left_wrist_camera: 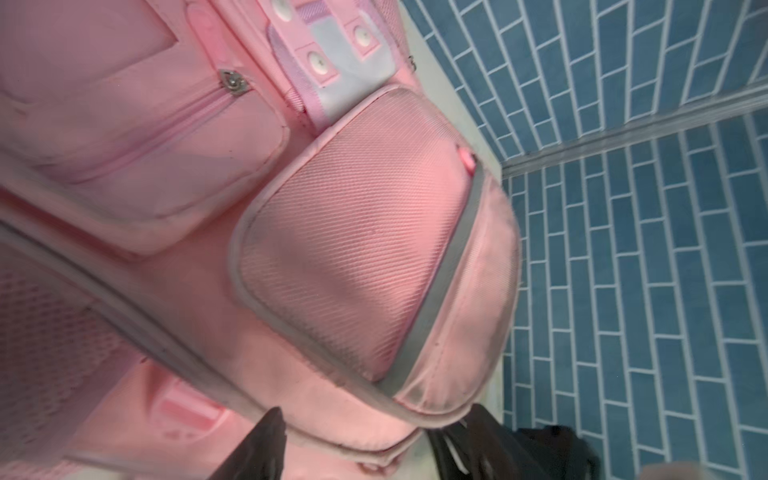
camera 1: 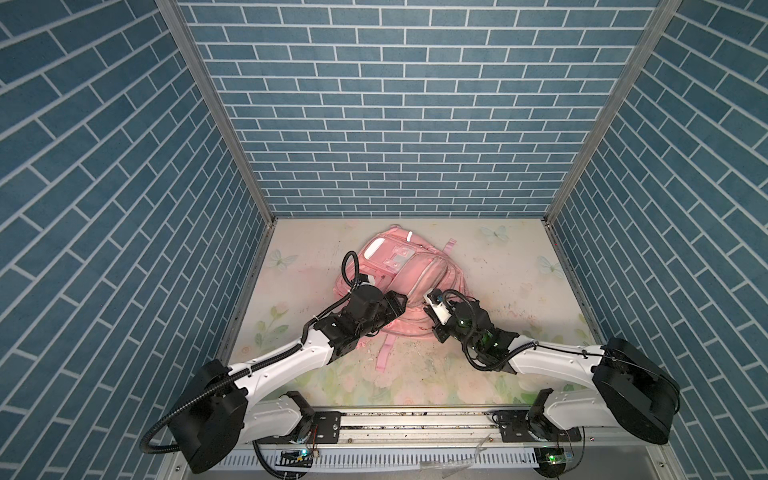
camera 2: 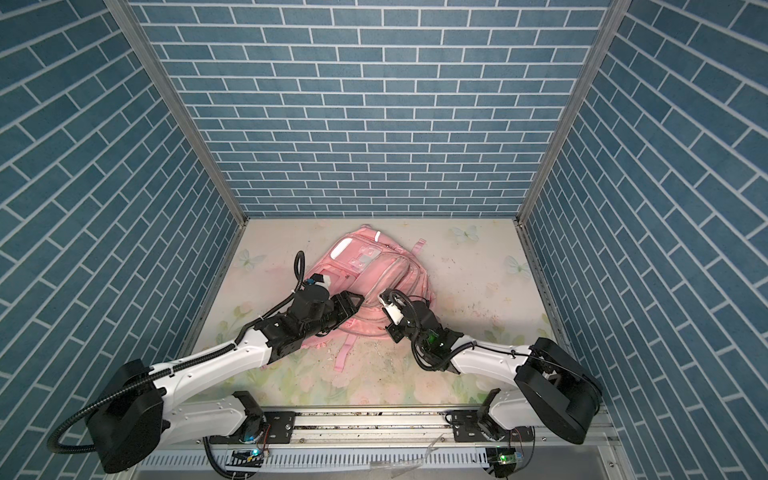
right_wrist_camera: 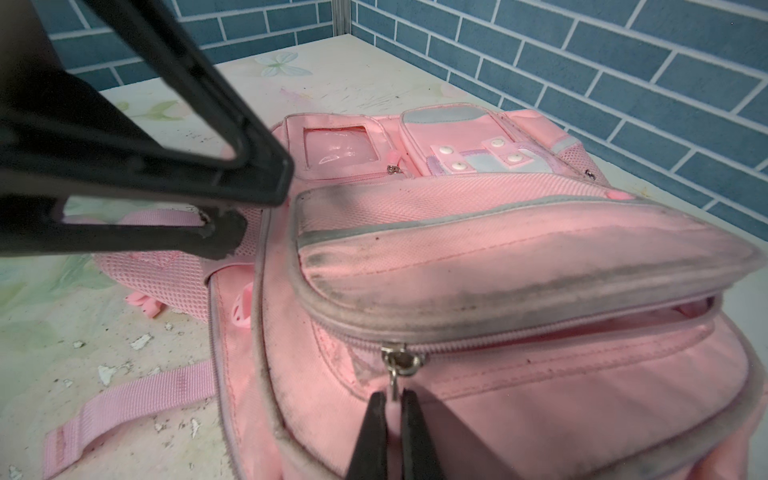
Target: Pack the student bag
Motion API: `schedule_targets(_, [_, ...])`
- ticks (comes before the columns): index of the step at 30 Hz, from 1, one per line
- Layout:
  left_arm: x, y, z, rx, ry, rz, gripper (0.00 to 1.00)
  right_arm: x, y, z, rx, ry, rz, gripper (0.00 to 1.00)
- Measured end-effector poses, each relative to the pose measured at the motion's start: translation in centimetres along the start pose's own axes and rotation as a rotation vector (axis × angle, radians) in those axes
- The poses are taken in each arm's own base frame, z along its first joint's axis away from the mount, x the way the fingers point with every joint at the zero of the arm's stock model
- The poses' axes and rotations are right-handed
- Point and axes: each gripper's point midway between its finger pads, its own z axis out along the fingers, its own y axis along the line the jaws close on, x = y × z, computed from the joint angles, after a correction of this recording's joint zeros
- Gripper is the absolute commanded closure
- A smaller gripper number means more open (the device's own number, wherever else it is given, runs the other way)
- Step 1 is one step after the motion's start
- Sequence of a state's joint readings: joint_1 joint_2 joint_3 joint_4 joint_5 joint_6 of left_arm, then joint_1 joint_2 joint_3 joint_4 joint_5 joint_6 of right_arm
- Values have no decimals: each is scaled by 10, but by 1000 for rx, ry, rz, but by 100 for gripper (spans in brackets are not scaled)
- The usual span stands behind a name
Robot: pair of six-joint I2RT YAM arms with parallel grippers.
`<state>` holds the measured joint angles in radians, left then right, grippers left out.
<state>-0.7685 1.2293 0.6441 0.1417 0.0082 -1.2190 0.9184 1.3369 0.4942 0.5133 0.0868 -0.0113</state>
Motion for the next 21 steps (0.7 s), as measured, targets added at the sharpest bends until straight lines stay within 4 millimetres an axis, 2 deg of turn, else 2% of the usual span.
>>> schedule_targets(4, [8, 4, 15, -11, 2, -32, 43, 1, -1, -1, 5, 1, 0, 100])
schedule_targets(8, [12, 10, 24, -27, 4, -54, 60, 3, -1, -2, 11, 2, -1, 100])
schedule_targets(12, [9, 7, 27, -11, -10, -61, 95, 3, -5, -3, 35, 3, 12, 100])
schedule_targets(13, [9, 6, 28, -10, -6, -46, 98, 4, -7, -4, 44, 8, 14, 100])
schedule_targets(17, [6, -1, 27, -15, 13, 29, 100, 4, -17, -10, 70, 0, 39, 100])
schedule_targets(21, [0, -4, 17, -4, 30, 102, 100, -3, -41, -18, 100, -24, 82, 100])
